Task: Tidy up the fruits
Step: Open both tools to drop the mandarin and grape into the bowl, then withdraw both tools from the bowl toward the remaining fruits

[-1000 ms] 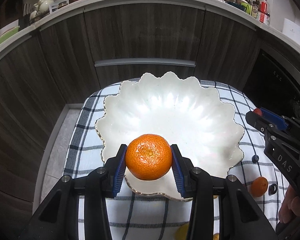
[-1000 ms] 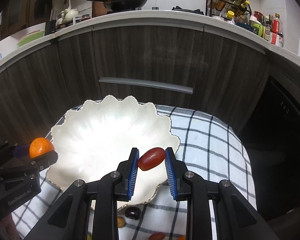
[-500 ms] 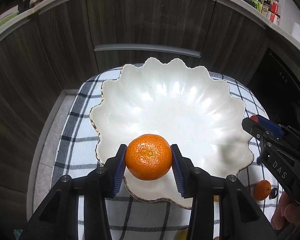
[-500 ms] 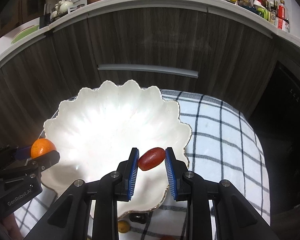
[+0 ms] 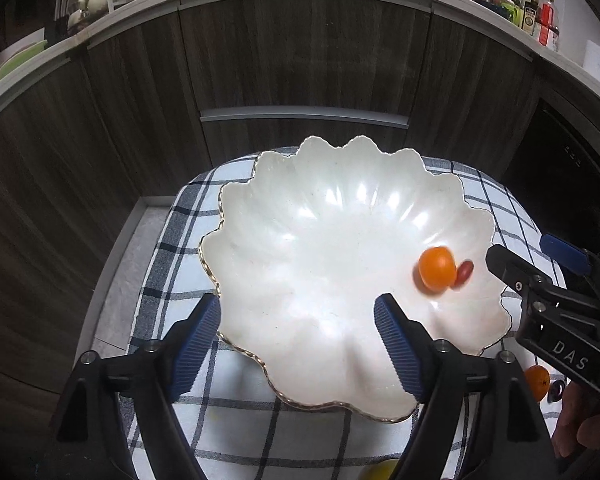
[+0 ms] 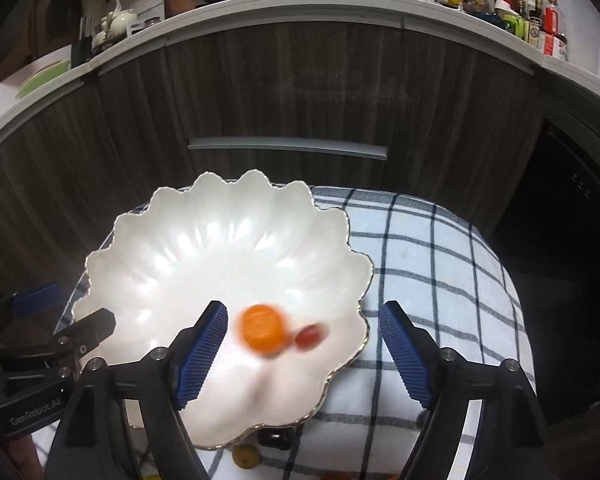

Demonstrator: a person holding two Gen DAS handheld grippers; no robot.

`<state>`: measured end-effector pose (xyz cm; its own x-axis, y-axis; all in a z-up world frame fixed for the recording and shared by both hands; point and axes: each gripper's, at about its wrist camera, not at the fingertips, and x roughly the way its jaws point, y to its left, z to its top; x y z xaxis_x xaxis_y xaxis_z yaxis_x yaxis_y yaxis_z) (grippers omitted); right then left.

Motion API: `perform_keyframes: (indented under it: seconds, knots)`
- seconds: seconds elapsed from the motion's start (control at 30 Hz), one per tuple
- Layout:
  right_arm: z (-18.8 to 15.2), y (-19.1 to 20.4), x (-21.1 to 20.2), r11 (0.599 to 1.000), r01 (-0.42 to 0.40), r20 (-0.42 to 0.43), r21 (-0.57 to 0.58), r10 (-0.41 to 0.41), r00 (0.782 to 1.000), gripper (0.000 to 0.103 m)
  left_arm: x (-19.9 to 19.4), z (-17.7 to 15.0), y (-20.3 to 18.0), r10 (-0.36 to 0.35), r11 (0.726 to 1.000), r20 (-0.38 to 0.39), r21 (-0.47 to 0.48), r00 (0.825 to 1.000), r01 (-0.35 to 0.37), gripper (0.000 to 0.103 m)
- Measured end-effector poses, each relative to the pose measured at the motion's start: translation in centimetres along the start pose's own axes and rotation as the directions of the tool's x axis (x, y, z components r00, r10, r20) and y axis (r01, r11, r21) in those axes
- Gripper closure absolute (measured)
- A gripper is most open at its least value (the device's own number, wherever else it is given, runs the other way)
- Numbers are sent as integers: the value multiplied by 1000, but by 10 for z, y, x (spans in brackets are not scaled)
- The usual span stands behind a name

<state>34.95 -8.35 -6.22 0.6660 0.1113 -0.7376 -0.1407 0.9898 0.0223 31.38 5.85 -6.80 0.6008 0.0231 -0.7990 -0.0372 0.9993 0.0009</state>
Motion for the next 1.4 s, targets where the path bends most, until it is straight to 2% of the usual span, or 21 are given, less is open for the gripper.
perform_keyframes:
  seconds: [0.17,0.9,1.4]
  knots:
    - [0,-2,-4,1000,17,4,7,-17,1000,21,-3,1,0,3,1000,6,0,1000,-3,17]
    - [-6,-15,-35,999,40,47,33,-41,998,21,-30,-4,-13,-22,1000,40,14,999,21,16]
    - [-28,-32,-62,996,57,60,67,-61,996,20,-55,-21,-29,-24,999,88,32,996,21,16]
